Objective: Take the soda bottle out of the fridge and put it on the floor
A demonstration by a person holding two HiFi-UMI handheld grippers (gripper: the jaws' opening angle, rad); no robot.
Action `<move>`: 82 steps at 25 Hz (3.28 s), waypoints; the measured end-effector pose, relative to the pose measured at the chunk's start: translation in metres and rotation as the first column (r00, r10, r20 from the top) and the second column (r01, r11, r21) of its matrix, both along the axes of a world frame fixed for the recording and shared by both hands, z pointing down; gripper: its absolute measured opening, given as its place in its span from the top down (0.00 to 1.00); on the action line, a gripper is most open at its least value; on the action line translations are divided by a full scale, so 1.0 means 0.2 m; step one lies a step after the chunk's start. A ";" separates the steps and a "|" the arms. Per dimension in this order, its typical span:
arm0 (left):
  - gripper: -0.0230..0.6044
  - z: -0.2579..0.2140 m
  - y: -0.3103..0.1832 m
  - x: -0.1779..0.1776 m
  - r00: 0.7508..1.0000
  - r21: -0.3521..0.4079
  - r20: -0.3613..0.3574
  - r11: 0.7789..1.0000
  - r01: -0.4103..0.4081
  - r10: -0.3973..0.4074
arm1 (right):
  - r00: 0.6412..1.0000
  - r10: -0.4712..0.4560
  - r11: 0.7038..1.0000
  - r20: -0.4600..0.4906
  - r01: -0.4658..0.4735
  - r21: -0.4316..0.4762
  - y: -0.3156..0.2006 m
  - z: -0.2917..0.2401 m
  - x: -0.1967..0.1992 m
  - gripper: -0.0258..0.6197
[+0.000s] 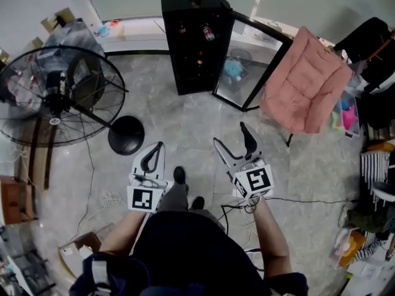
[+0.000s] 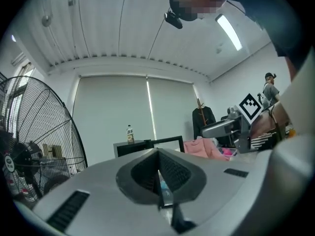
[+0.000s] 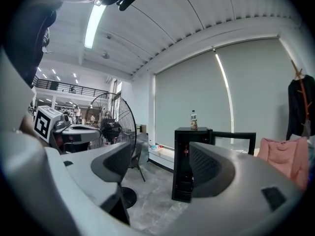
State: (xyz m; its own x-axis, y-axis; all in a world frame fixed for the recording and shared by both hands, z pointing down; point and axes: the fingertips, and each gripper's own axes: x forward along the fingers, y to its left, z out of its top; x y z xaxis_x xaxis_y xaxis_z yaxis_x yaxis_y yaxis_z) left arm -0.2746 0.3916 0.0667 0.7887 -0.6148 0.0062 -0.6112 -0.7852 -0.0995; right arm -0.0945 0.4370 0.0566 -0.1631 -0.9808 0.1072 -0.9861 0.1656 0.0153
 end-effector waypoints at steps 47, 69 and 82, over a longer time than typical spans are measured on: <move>0.93 0.16 -1.89 0.87 0.931 -0.008 0.008 0.931 0.366 -0.365 | 0.968 -0.249 0.968 -0.029 0.247 -0.052 -2.61 0.72 0.93 0.39; 0.93 0.67 -2.15 0.88 0.905 -0.033 0.071 0.905 0.423 -0.420 | 0.975 -0.214 0.972 -0.061 0.207 -0.112 -3.67 1.58 1.07 0.39; 0.93 0.98 -2.38 1.05 0.925 -0.087 0.072 0.921 0.379 -0.373 | 0.978 -0.196 0.974 -0.072 0.185 -0.130 -4.09 1.87 1.11 0.39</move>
